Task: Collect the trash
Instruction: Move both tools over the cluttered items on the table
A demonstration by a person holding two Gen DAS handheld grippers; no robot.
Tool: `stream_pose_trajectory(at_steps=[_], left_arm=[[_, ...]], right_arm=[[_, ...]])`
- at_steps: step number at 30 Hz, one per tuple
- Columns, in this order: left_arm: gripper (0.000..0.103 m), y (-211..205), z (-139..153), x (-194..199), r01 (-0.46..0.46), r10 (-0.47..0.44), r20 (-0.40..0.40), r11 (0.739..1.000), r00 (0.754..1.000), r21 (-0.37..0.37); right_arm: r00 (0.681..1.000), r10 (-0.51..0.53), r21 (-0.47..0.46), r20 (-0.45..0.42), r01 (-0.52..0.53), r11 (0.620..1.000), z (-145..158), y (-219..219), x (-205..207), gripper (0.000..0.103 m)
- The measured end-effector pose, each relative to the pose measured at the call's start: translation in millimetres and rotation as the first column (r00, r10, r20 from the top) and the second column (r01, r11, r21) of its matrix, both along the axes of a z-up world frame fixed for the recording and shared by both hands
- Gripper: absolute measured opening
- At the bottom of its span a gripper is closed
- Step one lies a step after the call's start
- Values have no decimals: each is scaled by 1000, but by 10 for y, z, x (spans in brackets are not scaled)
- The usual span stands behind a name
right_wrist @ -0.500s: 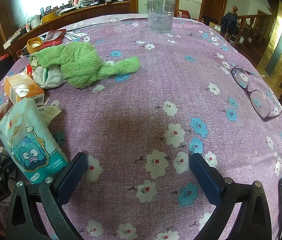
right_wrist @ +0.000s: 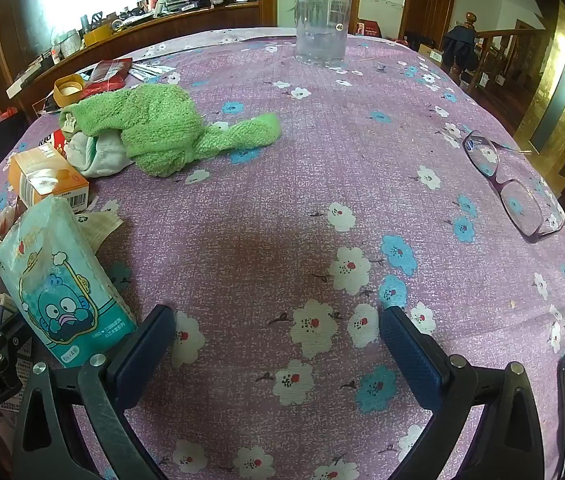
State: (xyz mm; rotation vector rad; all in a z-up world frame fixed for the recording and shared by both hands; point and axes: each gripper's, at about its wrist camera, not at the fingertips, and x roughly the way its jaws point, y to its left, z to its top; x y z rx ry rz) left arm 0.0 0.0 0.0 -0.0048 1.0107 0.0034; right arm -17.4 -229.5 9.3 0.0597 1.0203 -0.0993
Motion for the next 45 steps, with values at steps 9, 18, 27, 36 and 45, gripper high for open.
stream_pose_trajectory(at_steps=[9, 18, 27, 36, 45], left_arm=[[103, -21, 22, -131, -11, 11, 5, 999, 1000, 33], [103, 113, 613, -680, -5, -3, 164, 999, 986, 43], [103, 425, 1253, -1421, -122, 82, 378, 989, 922, 84], [103, 568, 1294, -1727, -222, 155, 402, 967, 903, 127], [103, 510, 1313, -1773, -216, 134, 401, 962, 906, 167]], right_arm=[[1000, 16, 1, -3, -16, 1000, -2, -16, 24, 103], [994, 106, 2, 28, -106, 994, 410, -159, -297, 103], [929, 289, -54, 233, -284, 957, 1165, 137, -871, 103], [854, 444, -117, 271, -429, 896, 1281, 518, -1164, 103], [837, 474, -104, 274, -464, 880, 1298, 571, -1159, 103]])
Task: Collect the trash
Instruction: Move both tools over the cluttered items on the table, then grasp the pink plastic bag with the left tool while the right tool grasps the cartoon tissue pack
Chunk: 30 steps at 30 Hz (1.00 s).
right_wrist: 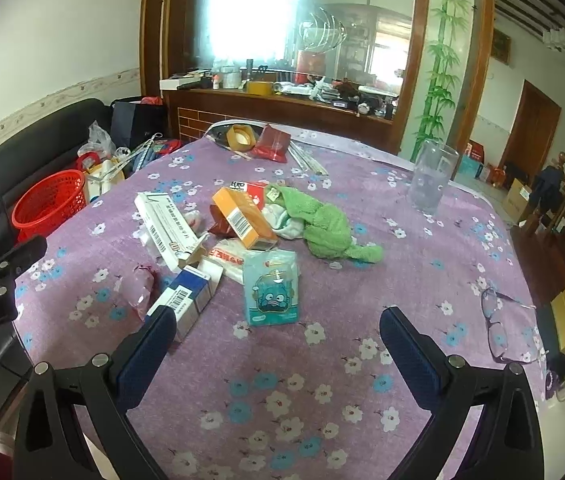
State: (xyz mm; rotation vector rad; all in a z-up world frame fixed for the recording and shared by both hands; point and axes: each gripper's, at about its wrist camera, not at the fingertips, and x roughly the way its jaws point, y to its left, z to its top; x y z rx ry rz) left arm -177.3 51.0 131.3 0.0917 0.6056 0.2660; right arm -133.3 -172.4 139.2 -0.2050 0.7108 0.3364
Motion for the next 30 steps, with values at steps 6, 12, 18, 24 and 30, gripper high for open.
stream_pose_trajectory(at_steps=[6, 12, 18, 24, 30], left_arm=[[103, -52, 26, 15, 3, -3, 0, 1000, 1000, 13], [103, -42, 51, 29, -21, 21, 6, 1000, 1000, 11], [103, -41, 60, 37, -23, 23, 3, 1000, 1000, 14], [103, -34, 65, 35, -29, 29, 2, 1000, 1000, 12], [103, -40, 33, 36, -39, 39, -7, 999, 999, 10]], right_arm=[[1000, 17, 11, -1, -17, 1000, 14, 19, 47, 103], [1000, 25, 14, -2, -25, 1000, 2, -1, 102, 103], [1000, 30, 23, -2, -30, 999, -3, -16, 135, 103], [999, 46, 28, -8, -45, 999, -16, -7, 194, 103], [998, 60, 33, -17, -59, 998, -32, -15, 219, 103]])
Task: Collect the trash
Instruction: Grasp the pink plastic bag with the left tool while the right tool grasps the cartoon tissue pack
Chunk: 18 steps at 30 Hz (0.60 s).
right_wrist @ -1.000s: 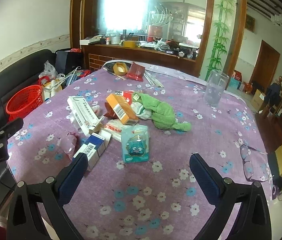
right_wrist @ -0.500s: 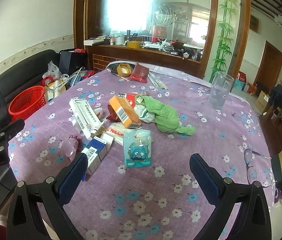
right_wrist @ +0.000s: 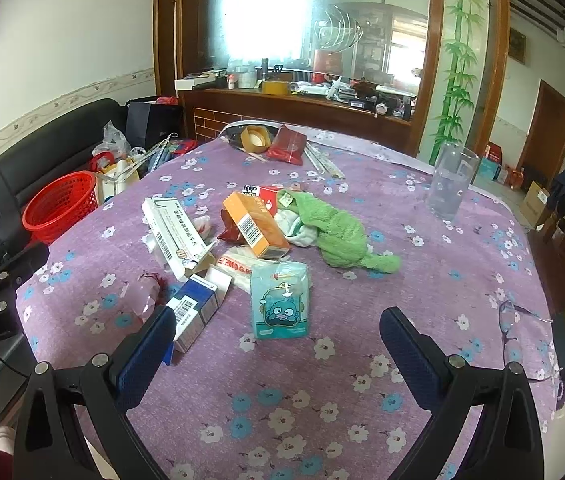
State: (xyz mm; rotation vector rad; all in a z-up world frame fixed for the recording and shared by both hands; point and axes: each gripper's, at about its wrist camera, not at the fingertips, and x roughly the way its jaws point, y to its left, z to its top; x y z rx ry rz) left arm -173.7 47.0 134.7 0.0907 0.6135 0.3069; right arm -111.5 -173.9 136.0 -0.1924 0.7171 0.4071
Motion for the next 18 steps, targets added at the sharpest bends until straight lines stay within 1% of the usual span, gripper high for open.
stream_pose_trajectory(at_steps=[4, 8, 11, 16, 18], left_arm=[[103, -15, -73, 20, 3, -4, -26, 1000, 1000, -25], [103, 31, -234, 163, 20, -33, -114, 994, 993, -112], [103, 18, -364, 285, 28, -54, -164, 987, 985, -158], [103, -42, -544, 532, 53, -103, -235, 977, 967, -208], [101, -26, -612, 640, 47, -110, -262, 971, 959, -235]], right_arm=[[1000, 8, 4, -20, -8, 1000, -43, -12, 23, 103], [998, 14, 21, -69, -12, 1000, -134, -44, 73, 103], [992, 6, 40, -129, -1, 999, -246, -102, 156, 103], [978, -4, 78, -210, 21, 997, -404, -162, 297, 95], [972, -1, 83, -236, 21, 996, -466, -142, 369, 90]])
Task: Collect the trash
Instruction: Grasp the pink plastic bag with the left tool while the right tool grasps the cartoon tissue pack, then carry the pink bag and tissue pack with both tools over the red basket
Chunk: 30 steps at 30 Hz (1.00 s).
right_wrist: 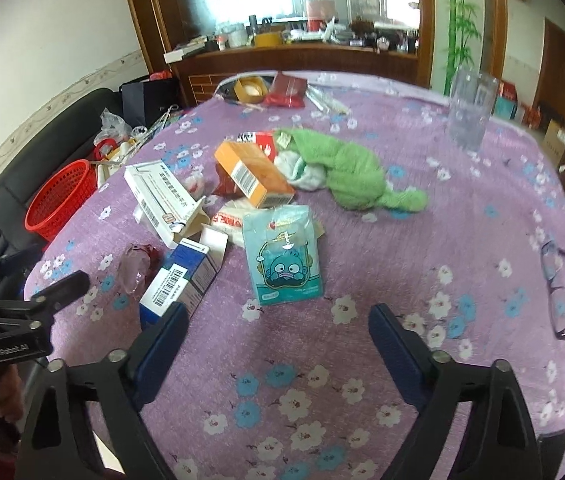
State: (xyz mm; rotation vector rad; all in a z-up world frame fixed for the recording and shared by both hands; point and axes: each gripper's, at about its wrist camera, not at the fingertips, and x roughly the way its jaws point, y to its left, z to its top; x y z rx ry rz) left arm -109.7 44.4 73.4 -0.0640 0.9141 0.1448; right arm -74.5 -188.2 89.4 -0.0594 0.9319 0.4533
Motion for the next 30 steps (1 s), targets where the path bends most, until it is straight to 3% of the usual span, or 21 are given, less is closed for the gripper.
stream_pose_trajectory(at_steps=[4, 6, 8, 16, 18, 19, 20, 24, 30], left_arm=[[93, 26, -109, 211, 12, -15, -50, 999, 999, -43], [83, 42, -177, 304, 14, -18, -78, 998, 997, -54], [81, 62, -244, 380, 15, -24, -109, 997, 994, -80], [62, 77, -404, 550, 27, -44, -154, 994, 987, -107], [43, 48, -429, 559, 48, -65, -158, 993, 985, -108], [41, 36, -429, 550, 55, -71, -154, 993, 986, -107], [41, 29, -423, 535, 58, -73, -149, 993, 986, -99], [39, 51, -354, 453, 62, -73, -115, 994, 991, -95], [39, 117, -109, 283, 38, -39, -25, 999, 999, -34]], right_arm=[[999, 3, -1, -46, -3, 1000, -123, 72, 183, 86], [998, -1, -8, -65, 1, 1000, -180, 119, 295, 86], [997, -16, -3, -75, 15, 1000, -209, 138, 383, 86], [996, -28, -71, -84, 22, 997, -427, 308, 721, 85], [994, -29, -72, -101, 22, 997, -476, 314, 751, 69], [993, -27, -66, -111, 20, 998, -498, 309, 759, 63], [993, -25, -62, -115, 18, 998, -504, 304, 755, 53], [995, -30, -36, -98, 27, 999, -414, 253, 683, 43], [997, -18, 8, -71, 18, 1000, -178, 238, 494, 42]])
